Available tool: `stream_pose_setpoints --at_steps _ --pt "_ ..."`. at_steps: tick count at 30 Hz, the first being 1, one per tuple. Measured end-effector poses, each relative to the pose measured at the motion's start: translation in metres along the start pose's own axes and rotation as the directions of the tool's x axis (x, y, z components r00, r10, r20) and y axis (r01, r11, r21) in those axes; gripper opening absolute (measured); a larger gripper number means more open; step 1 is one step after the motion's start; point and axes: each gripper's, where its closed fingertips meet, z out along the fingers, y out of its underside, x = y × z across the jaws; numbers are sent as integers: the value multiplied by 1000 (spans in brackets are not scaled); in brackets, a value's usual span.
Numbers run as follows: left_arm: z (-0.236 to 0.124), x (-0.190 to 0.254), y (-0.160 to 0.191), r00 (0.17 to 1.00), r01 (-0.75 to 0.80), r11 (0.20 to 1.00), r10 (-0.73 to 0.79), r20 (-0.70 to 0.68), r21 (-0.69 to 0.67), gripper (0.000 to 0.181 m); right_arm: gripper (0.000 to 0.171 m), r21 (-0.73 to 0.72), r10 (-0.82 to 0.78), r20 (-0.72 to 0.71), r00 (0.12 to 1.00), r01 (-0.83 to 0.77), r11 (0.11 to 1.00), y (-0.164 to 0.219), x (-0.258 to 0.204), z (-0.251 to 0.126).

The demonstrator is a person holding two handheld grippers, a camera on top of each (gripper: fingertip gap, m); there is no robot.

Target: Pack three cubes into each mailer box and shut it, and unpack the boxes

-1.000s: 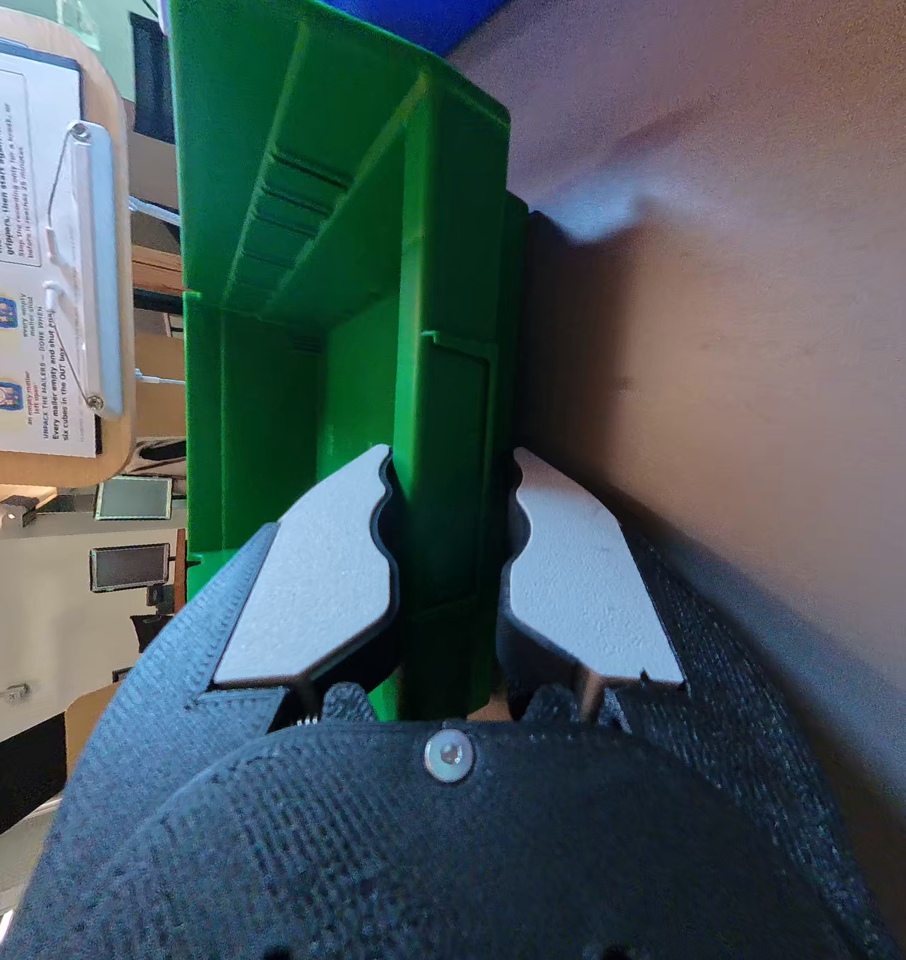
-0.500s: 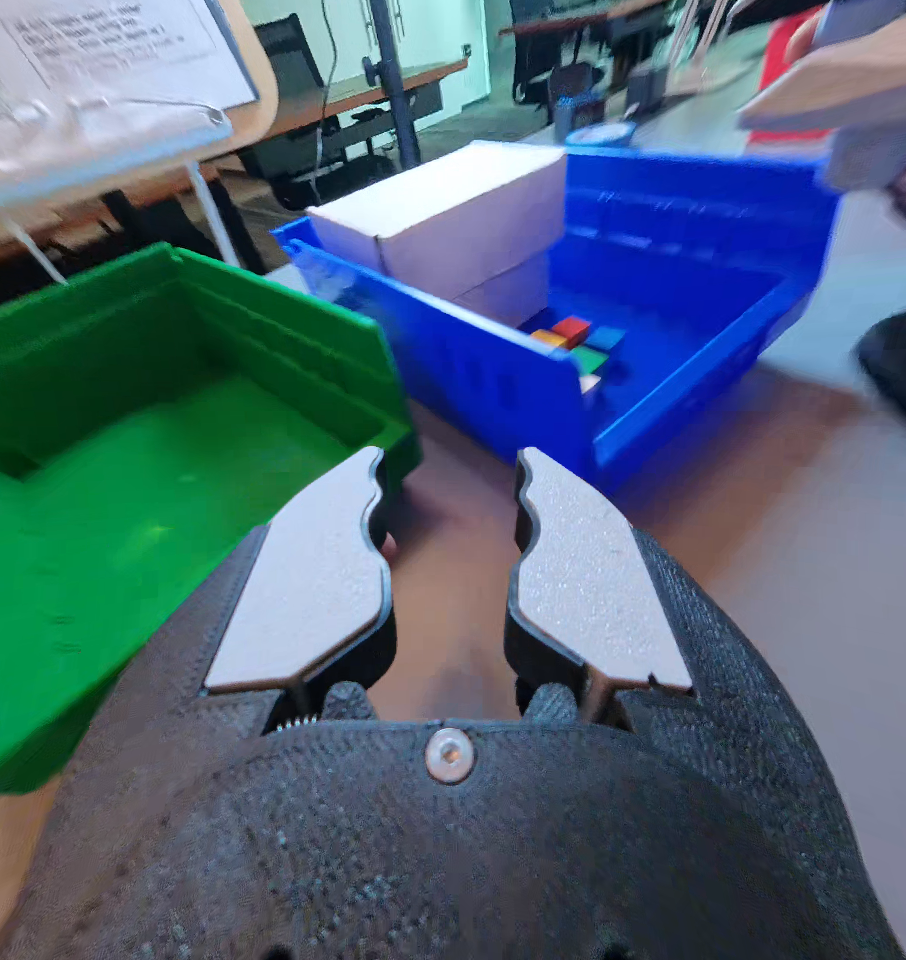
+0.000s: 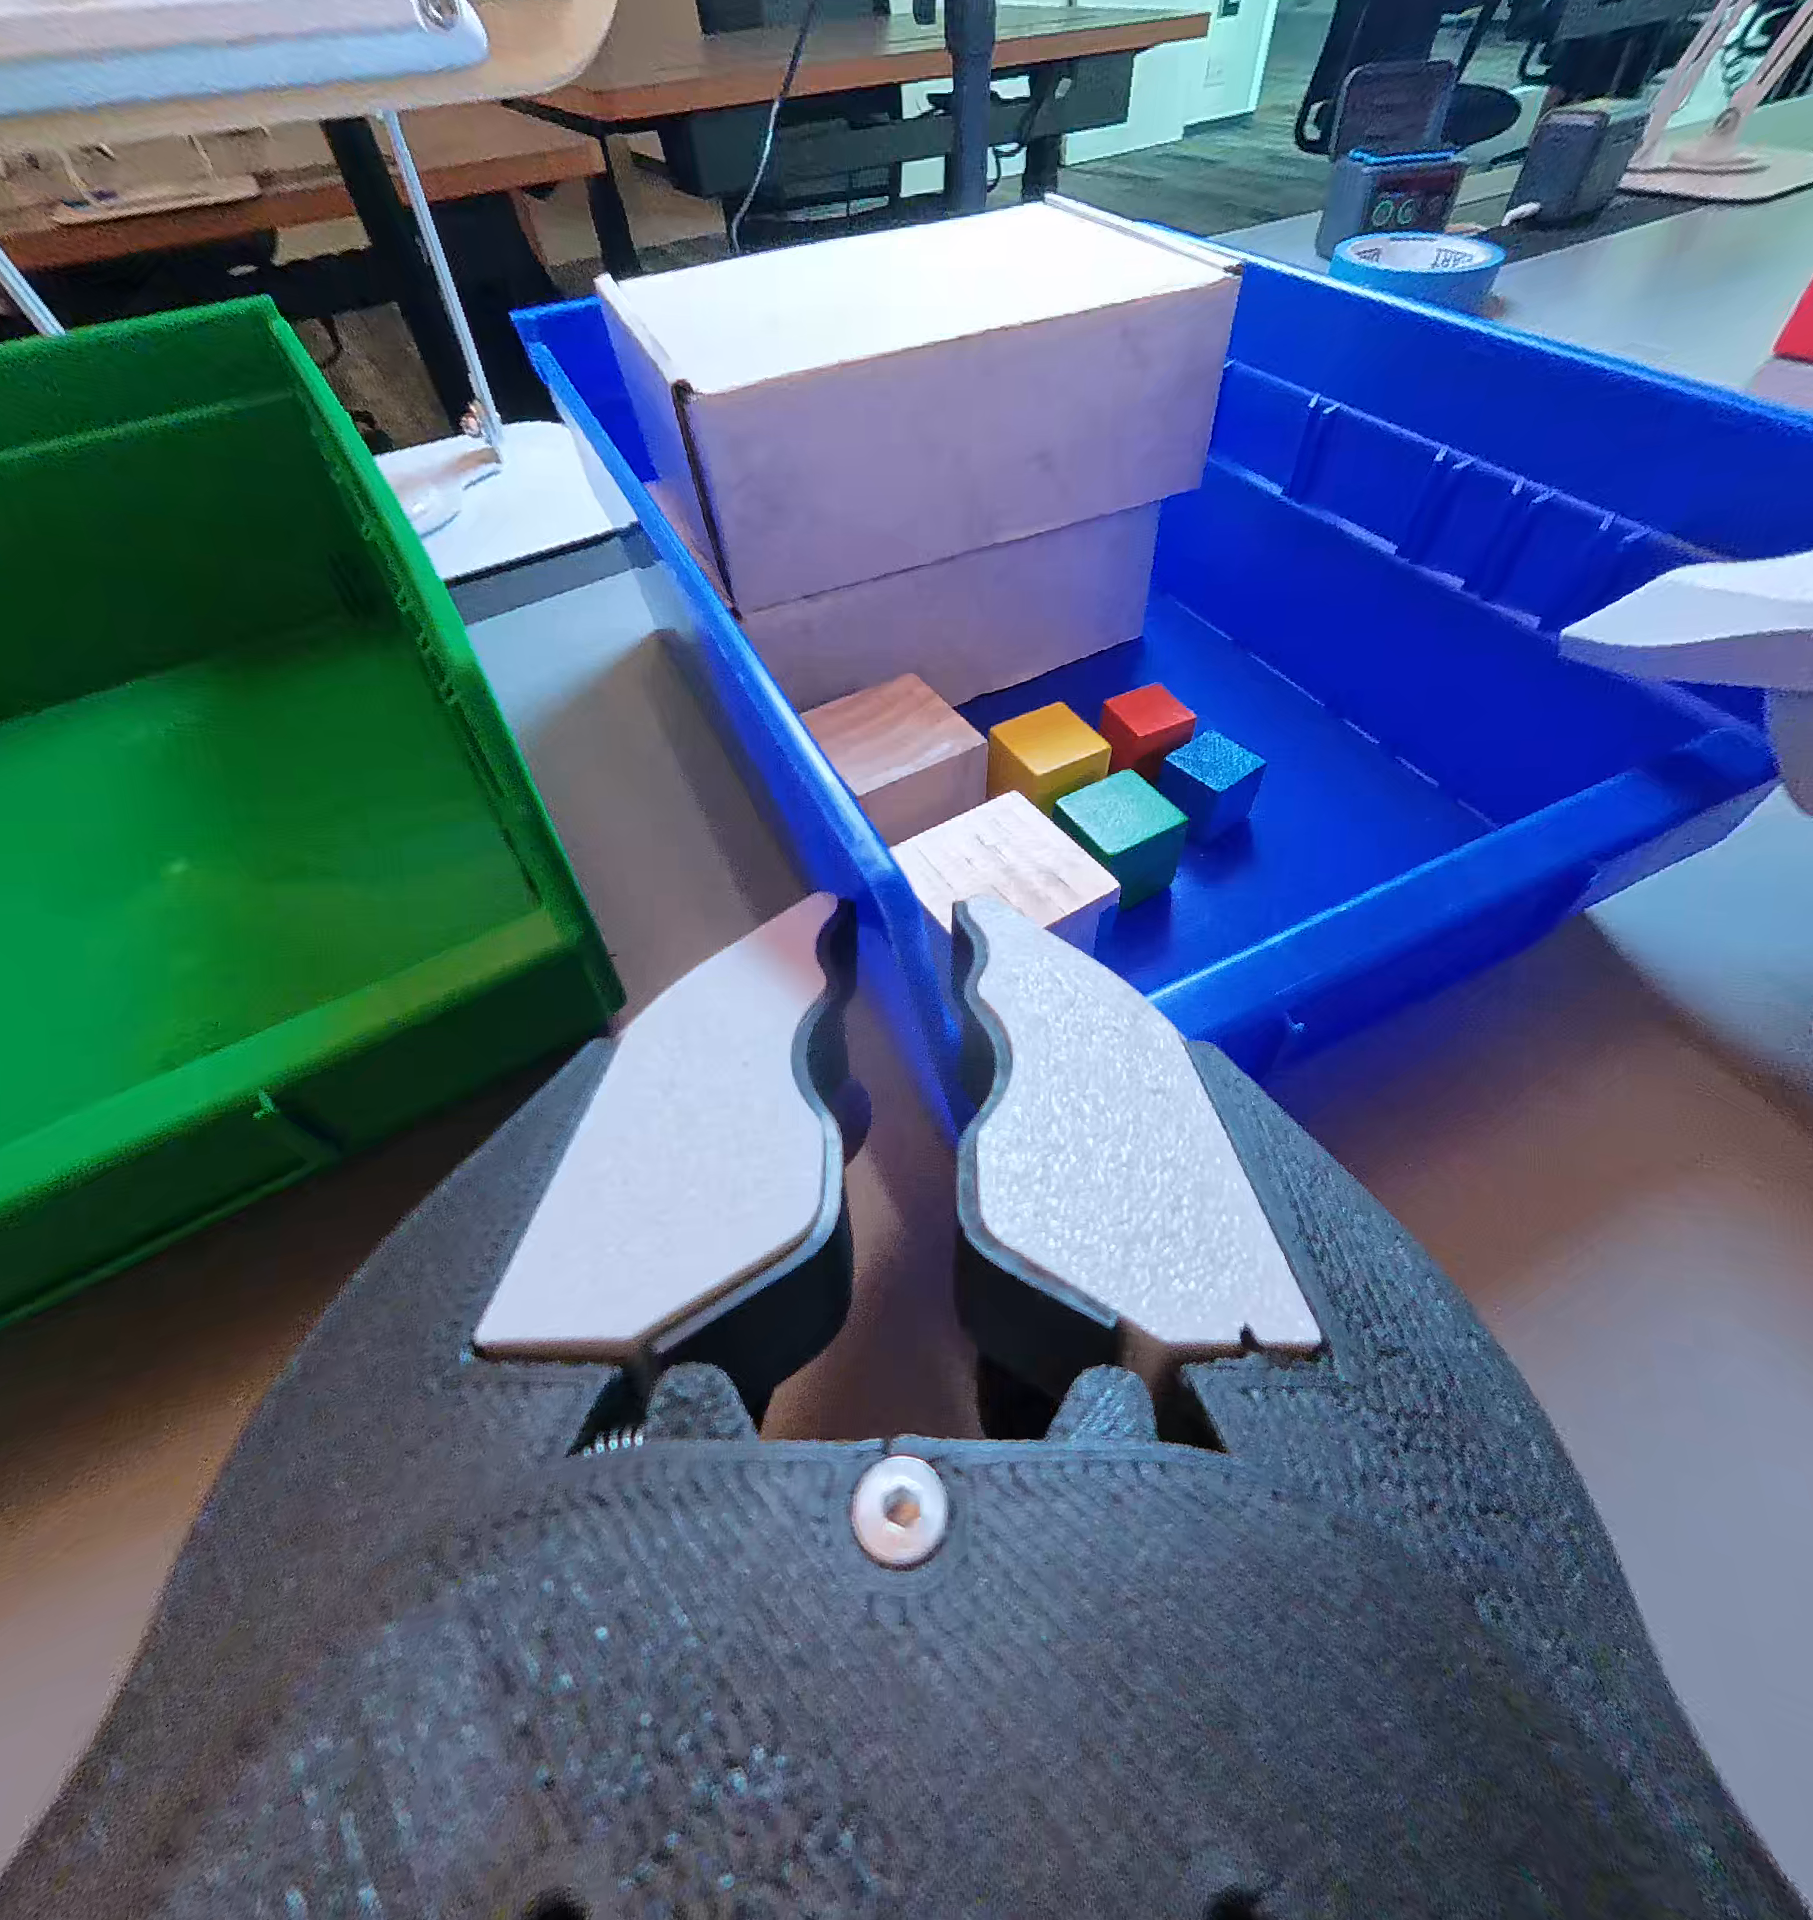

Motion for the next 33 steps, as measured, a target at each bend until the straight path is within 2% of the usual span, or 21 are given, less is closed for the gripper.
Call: stream_pose_setpoints --at_steps 4,9,13,16,19,23,29,33 --pt "-19 13 -14 996 -84 995 84 -5 49 16 13 121 -13 -86 996 24 992 -22 6 -31" --pt "-70 21 -62 989 -149 969 146 31 196 14 13 281 37 -126 991 -1 960 -51 -7 -88" --pt "-127 15 -98 980 -194 946 177 86 261 14 14 361 9 -83 997 22 932 -91 -34 -126" --pt "-176 -6 -114 970 -220 933 178 166 284 14 15 407 -41 7 999 35 913 -121 -71 -136" --pt "-223 -41 -113 948 -247 932 176 267 266 15 14 435 -95 113 989 37 900 -144 -122 -129" --pt "-278 -98 -90 907 -256 949 170 386 184 15 13 418 -152 271 951 26 908 -157 -205 -101" --pt "-349 -176 -49 832 -248 969 206 515 13 13 19 345 -201 527 826 8 939 -147 -331 -59" --pt "-367 -221 -12 804 -138 990 128 581 -27 11 19 309 -234 580 780 54 949 -127 -390 -23"
